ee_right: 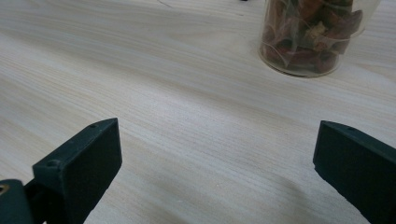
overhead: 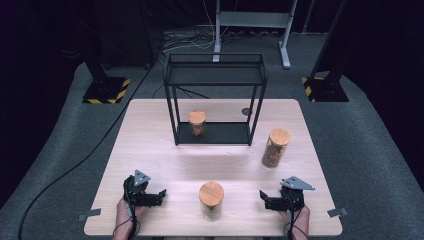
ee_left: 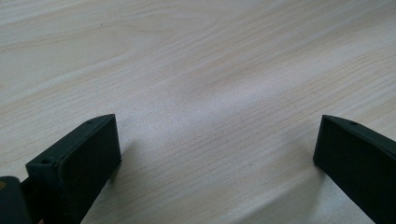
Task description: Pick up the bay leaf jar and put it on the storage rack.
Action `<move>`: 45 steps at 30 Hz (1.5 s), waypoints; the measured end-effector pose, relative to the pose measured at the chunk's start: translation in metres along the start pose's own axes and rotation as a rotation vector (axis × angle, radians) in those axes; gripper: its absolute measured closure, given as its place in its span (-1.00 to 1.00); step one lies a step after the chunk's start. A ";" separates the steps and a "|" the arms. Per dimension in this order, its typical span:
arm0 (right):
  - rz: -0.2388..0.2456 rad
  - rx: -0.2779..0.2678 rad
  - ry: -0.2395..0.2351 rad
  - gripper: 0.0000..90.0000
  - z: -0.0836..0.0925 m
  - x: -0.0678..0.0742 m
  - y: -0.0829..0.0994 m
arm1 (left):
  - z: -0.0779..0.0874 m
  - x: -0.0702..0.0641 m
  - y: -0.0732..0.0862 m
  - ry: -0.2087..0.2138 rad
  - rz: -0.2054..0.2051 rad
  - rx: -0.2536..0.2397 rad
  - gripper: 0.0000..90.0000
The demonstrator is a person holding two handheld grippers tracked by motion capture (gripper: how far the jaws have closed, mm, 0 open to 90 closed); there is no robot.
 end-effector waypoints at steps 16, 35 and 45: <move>0.022 -0.127 -0.076 -1.00 0.016 0.059 -0.023 | 0.000 0.000 0.000 -0.001 0.000 0.001 -0.99; 0.189 -0.271 -0.265 -1.00 0.035 0.140 -0.081 | 0.000 0.000 0.000 0.000 0.000 -0.001 -0.99; 0.223 -0.282 -0.296 -1.00 0.022 0.152 -0.095 | 0.000 0.000 0.000 -0.001 0.000 0.000 -0.99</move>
Point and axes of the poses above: each handheld gripper's, and its own axes: z roughly backward along the jaws, y roughly out of its underside, x roughly to its left, the point moved 3 cm from there along -z, roughly forward along the jaws, and after that the axes turned 15 degrees about z, right-handed, at the moved point
